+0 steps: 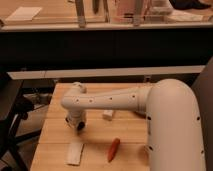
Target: Place the eraser on the white sponge
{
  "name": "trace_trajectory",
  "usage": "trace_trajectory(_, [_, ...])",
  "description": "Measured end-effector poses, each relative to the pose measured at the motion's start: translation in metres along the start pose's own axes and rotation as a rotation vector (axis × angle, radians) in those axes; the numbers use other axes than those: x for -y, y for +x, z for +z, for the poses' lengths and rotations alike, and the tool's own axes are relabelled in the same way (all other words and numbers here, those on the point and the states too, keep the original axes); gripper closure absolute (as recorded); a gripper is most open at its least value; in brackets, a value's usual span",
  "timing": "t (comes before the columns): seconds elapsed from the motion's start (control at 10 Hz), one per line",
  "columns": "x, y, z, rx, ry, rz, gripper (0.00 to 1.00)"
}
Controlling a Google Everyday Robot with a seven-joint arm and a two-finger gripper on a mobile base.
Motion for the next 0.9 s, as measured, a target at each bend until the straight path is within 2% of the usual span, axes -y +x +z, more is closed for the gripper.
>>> trace_trajectory(0.9, [0.017,-0.009,0.0,0.029,0.006,-0.078,0.99])
